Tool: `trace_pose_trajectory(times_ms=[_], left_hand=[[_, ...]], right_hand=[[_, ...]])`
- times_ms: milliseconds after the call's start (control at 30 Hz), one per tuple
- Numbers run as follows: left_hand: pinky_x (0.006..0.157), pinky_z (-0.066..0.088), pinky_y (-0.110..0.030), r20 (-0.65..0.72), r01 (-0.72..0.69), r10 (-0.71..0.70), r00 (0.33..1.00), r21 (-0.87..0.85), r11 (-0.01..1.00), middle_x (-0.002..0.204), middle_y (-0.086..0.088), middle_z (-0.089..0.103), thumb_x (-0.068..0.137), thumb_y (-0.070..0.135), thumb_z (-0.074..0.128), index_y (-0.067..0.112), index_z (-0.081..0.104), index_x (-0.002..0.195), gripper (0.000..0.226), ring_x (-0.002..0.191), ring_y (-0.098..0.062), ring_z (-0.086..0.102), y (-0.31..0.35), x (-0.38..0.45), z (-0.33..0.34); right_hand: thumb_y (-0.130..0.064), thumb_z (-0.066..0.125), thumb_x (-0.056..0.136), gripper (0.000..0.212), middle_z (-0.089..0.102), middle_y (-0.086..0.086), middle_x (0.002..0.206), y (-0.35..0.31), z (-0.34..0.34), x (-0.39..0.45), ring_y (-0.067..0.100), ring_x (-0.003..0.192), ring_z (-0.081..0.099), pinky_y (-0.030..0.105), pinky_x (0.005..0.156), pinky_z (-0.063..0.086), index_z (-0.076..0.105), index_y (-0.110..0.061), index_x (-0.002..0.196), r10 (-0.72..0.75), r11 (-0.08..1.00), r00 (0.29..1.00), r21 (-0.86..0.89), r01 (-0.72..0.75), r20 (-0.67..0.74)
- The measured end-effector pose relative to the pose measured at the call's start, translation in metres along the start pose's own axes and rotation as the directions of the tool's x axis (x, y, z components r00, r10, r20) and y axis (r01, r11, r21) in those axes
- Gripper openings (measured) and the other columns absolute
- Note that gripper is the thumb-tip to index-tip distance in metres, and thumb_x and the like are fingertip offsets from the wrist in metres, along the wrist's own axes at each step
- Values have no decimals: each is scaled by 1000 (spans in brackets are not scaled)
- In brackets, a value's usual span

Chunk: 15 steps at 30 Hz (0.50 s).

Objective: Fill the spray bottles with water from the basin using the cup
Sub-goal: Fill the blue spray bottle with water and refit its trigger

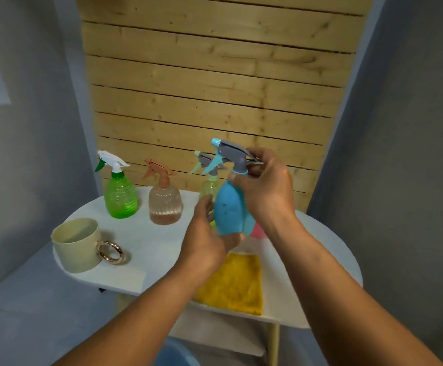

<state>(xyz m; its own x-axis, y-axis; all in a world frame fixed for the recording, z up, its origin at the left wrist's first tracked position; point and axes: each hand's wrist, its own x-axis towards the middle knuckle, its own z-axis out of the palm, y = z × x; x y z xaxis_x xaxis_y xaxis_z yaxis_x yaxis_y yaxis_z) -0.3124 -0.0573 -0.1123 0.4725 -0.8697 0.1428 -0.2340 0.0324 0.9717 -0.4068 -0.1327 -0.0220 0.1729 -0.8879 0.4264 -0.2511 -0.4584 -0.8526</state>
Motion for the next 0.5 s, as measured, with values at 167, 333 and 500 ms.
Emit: trace_pose_trajectory(times_ms=[167,333,500], left_hand=[[92,48,-21,116,-2,6,993,-36,999,130,10,42,84,2,80,50,47,131,75,120,-8,50,20,12,58],[64,42,-3,251,47,-39,967,-27,999,124,20,58,89,-9,60,37,52,144,72,96,6,55,17,28,103],[101,42,-26,388,106,-101,916,8,994,157,7,45,92,-13,50,31,40,158,80,146,-16,41,4,36,131]], right_hand=[[-22,86,76,53,72,-8,88,21,-56,38,9,82,69,37,79,60,63,-30,123,-18,997,997,-71,13,-74],[-17,87,74,51,72,-3,90,63,-91,66,17,86,70,45,82,61,64,-29,118,5,995,993,-102,-17,-117],[-17,87,73,50,72,-1,91,109,-106,76,19,88,70,46,82,61,65,-31,116,49,992,988,-104,-64,-145]])
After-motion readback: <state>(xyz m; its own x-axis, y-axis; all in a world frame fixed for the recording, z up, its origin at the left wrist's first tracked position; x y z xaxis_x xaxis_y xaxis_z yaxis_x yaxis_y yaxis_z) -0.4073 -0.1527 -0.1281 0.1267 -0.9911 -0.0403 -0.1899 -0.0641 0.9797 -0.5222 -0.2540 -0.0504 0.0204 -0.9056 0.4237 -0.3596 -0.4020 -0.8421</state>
